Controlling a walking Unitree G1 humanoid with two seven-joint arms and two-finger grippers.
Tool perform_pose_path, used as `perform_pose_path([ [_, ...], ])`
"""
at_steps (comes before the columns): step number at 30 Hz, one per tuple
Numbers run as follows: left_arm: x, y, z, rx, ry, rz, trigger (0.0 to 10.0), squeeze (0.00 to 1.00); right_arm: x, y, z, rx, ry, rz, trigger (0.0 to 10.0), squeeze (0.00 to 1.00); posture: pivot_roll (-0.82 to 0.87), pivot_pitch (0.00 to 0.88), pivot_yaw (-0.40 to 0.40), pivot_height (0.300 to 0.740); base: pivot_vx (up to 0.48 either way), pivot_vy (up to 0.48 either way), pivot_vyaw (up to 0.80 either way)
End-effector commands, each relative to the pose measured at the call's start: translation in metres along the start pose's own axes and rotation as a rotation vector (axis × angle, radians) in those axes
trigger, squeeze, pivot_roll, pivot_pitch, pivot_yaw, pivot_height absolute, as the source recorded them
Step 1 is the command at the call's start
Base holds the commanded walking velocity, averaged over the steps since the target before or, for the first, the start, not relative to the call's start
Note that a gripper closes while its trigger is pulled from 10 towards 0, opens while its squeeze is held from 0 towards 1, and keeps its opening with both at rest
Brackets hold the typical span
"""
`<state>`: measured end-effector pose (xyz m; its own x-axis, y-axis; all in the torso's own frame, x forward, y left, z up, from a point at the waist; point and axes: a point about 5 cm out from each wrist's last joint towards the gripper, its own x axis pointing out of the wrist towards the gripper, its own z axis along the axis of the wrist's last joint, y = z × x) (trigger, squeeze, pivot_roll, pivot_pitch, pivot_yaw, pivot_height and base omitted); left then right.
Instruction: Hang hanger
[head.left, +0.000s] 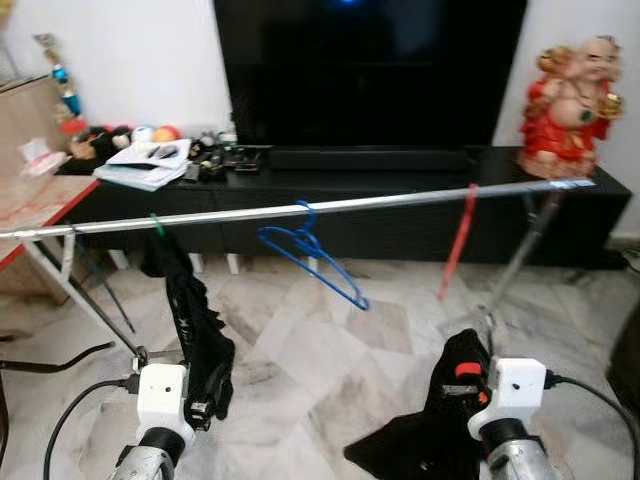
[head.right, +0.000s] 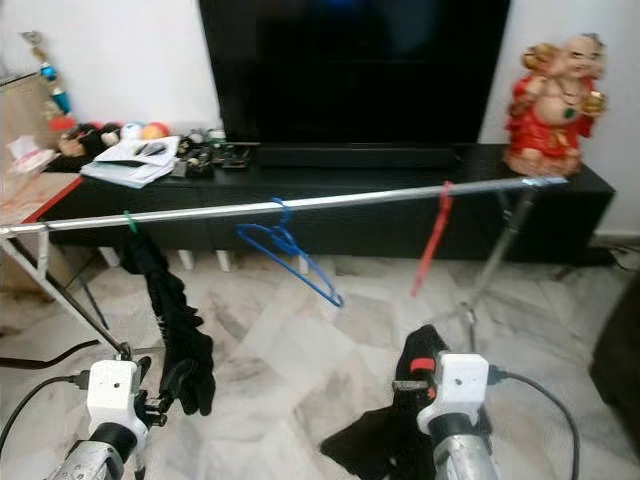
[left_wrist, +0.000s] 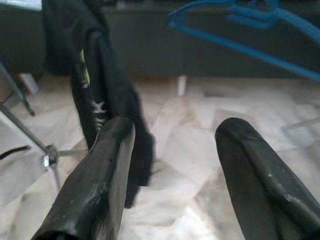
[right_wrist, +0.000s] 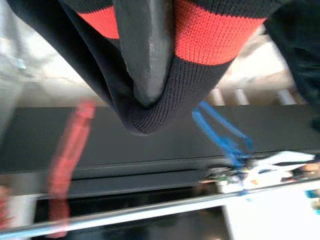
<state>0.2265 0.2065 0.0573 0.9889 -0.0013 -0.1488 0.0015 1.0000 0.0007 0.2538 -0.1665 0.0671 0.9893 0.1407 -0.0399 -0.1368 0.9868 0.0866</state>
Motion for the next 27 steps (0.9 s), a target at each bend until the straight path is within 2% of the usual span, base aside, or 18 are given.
perform_pose_path([
  [1, 0.0044, -0.0063, 0.0061, -0.015, -0.019, -0.02, 10.0, 0.0, -0.0006, -0.0062, 0.0061, -0.02, -0.014, -0.014, 10.0, 0.0, -0.05, 0.0, 0.034, 0.74, 0.416, 0.0, 0.0],
  [8, 0.0021, -0.0068, 0.0031, -0.021, -0.014, -0.012, 10.0, 0.0, -0.0001, -0.0058, 0.0059, -0.021, -0.008, -0.004, 10.0, 0.0, -0.04, 0.0, 0.025, 0.74, 0.416, 0.0, 0.0],
  [11, 0.0057, -0.0085, 0.0055, -0.022, -0.023, -0.005, 10.0, 0.0, 0.0025, -0.007, 0.0076, -0.026, -0.009, -0.003, 10.0, 0.0, -0.04, 0.0, 0.02, 0.74, 0.286, 0.0, 0.0],
  [20, 0.0042, -0.0104, 0.0037, 0.01, -0.019, -0.026, 10.0, 0.0, -0.0027, -0.003, 0.0047, -0.02, 0.005, -0.002, 10.0, 0.0, -0.05, 0.0, 0.024, 0.74, 0.0, 0.0, 0.0],
  [27, 0.0048, -0.0133, 0.0058, 0.007, -0.028, -0.033, 10.0, 0.0, -0.0022, -0.0015, 0.0042, -0.016, 0.013, 0.004, 10.0, 0.0, -0.04, 0.0, 0.02, 0.74, 0.0, -0.433, 0.0],
])
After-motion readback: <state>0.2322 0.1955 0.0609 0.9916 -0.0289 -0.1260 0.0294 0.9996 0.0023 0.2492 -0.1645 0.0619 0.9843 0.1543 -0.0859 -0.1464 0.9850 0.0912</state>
